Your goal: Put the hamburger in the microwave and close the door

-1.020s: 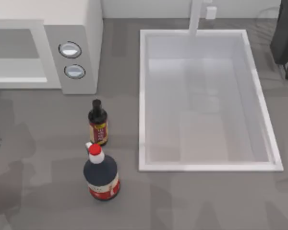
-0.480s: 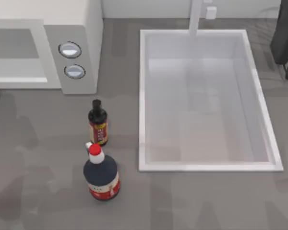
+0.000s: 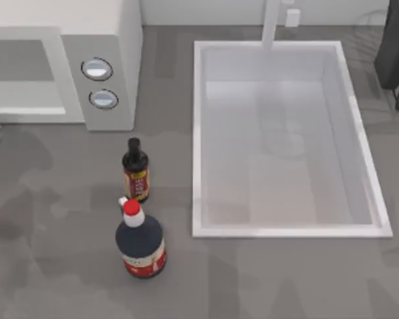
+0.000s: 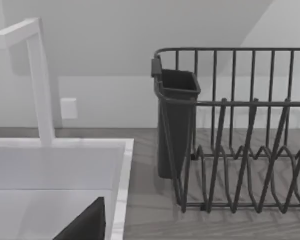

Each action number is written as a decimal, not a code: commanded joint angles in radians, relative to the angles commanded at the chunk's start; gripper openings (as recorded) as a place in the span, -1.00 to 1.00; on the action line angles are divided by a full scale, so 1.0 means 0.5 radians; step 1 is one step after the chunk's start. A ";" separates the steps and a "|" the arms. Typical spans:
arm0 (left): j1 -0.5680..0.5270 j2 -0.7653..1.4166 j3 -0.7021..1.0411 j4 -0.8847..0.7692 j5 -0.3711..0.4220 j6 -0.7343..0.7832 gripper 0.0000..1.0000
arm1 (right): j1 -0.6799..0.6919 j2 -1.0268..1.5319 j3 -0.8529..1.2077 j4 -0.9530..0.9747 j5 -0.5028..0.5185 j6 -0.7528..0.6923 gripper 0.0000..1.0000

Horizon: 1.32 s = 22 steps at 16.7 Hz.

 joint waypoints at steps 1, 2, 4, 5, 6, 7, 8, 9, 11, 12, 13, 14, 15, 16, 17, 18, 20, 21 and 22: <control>0.001 0.065 -0.001 0.175 0.018 -0.092 -1.00 | 0.000 0.000 0.000 0.000 0.000 0.000 1.00; 0.002 0.134 -0.005 0.365 0.037 -0.193 -1.00 | 0.000 0.000 0.000 0.000 0.000 0.000 1.00; 0.004 0.278 -0.024 0.779 0.078 -0.412 -1.00 | 0.000 0.000 0.000 0.000 0.000 0.000 1.00; 0.005 0.350 -0.038 0.998 0.099 -0.528 -1.00 | 0.000 0.000 0.000 0.000 0.000 0.000 1.00; 0.006 0.421 -0.054 1.219 0.120 -0.648 -1.00 | 0.000 0.000 0.000 0.000 0.000 0.000 1.00; 0.007 0.490 -0.072 1.442 0.141 -0.770 -1.00 | 0.000 0.000 0.000 0.000 0.000 0.000 1.00; 0.008 0.555 -0.091 1.664 0.161 -0.892 -1.00 | 0.000 0.000 0.000 0.000 0.000 0.000 1.00; 0.009 0.618 -0.111 1.883 0.181 -1.015 -1.00 | 0.000 0.000 0.000 0.000 0.000 0.000 1.00; 0.011 0.736 -0.155 2.293 0.218 -1.252 -1.00 | 0.000 0.000 0.000 0.000 0.000 0.000 1.00; 0.012 0.791 -0.177 2.476 0.234 -1.362 -1.00 | 0.000 0.000 0.000 0.000 0.000 0.000 1.00; 0.014 0.840 -0.198 2.640 0.248 -1.466 -1.00 | 0.000 0.000 0.000 0.000 0.000 0.000 1.00; 0.015 0.883 -0.215 2.784 0.261 -1.560 -1.00 | 0.000 0.000 0.000 0.000 0.000 0.000 1.00; 0.017 0.919 -0.228 2.907 0.273 -1.643 -1.00 | 0.000 0.000 0.000 0.000 0.000 0.000 1.00; 0.018 0.948 -0.236 3.010 0.282 -1.716 -1.00 | 0.000 0.000 0.000 0.000 0.000 0.000 1.00; 0.020 0.971 -0.241 3.093 0.290 -1.776 -1.00 | 0.000 0.000 0.000 0.000 0.000 0.000 1.00; 0.021 0.988 -0.243 3.154 0.296 -1.822 -1.00 | 0.000 0.000 0.000 0.000 0.000 0.000 1.00; 0.023 1.005 -0.244 3.212 0.302 -1.869 -1.00 | 0.000 0.000 0.000 0.000 0.000 0.000 1.00; 0.023 1.005 -0.244 3.212 0.302 -1.869 -1.00 | 0.000 0.000 0.000 0.000 0.000 0.000 1.00; 0.023 1.005 -0.244 3.212 0.302 -1.869 -1.00 | 0.000 0.000 0.000 0.000 0.000 0.000 1.00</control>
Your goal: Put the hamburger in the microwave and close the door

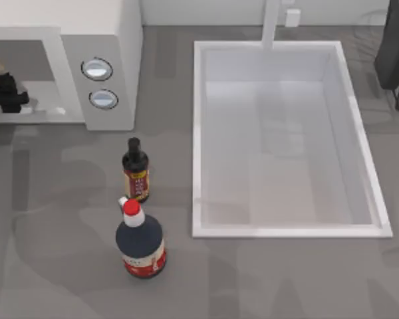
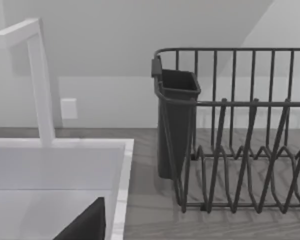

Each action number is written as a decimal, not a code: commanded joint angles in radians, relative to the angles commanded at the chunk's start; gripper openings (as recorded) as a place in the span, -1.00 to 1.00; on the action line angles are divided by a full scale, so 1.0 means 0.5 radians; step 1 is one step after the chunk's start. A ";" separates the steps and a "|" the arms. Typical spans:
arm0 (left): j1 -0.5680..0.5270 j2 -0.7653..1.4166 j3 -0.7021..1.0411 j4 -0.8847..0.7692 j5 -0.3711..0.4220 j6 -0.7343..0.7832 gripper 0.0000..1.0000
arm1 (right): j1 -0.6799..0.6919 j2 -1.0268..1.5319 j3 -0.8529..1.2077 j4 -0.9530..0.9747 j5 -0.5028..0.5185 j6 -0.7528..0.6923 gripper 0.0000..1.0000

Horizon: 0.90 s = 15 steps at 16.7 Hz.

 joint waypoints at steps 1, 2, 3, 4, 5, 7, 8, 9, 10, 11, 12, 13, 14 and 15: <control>0.000 0.000 0.000 0.000 0.000 0.000 -1.00 | 0.000 0.000 0.000 0.000 0.000 0.000 1.00; -0.010 -0.008 0.005 -0.004 -0.002 0.006 -1.00 | 0.000 0.000 0.000 0.000 0.000 0.000 1.00; -0.011 -0.007 0.009 -0.003 -0.004 0.005 -1.00 | 0.000 0.000 0.000 0.000 0.000 0.000 1.00; -0.018 -0.003 0.032 0.005 -0.013 0.001 -1.00 | 0.000 0.000 0.000 0.000 0.000 0.000 1.00; -0.028 0.008 0.076 0.017 -0.030 -0.007 -1.00 | 0.000 0.000 0.000 0.000 0.000 0.000 1.00; -0.057 0.051 0.227 0.042 -0.076 -0.027 -1.00 | 0.000 0.000 0.000 0.000 0.000 0.000 1.00; -0.071 0.087 0.335 0.049 -0.103 -0.037 -1.00 | 0.000 0.000 0.000 0.000 0.000 0.000 1.00; -0.084 0.133 0.461 0.050 -0.129 -0.046 -1.00 | 0.000 0.000 0.000 0.000 0.000 0.000 1.00; -0.095 0.187 0.598 0.042 -0.155 -0.055 -1.00 | 0.000 0.000 0.000 0.000 0.000 0.000 1.00; -0.103 0.246 0.738 0.017 -0.178 -0.062 -1.00 | 0.000 0.000 0.000 0.000 0.000 0.000 1.00; -0.109 0.311 0.875 -0.019 -0.198 -0.067 -1.00 | 0.000 0.000 0.000 0.000 0.000 0.000 1.00; -0.113 0.381 1.005 -0.065 -0.212 -0.071 -1.00 | 0.000 0.000 0.000 0.000 0.000 0.000 1.00; -0.114 0.453 1.124 -0.122 -0.220 -0.073 -1.00 | 0.000 0.000 0.000 0.000 0.000 0.000 1.00; -0.115 0.522 1.235 -0.191 -0.221 -0.073 -1.00 | 0.000 0.000 0.000 0.000 0.000 0.000 1.00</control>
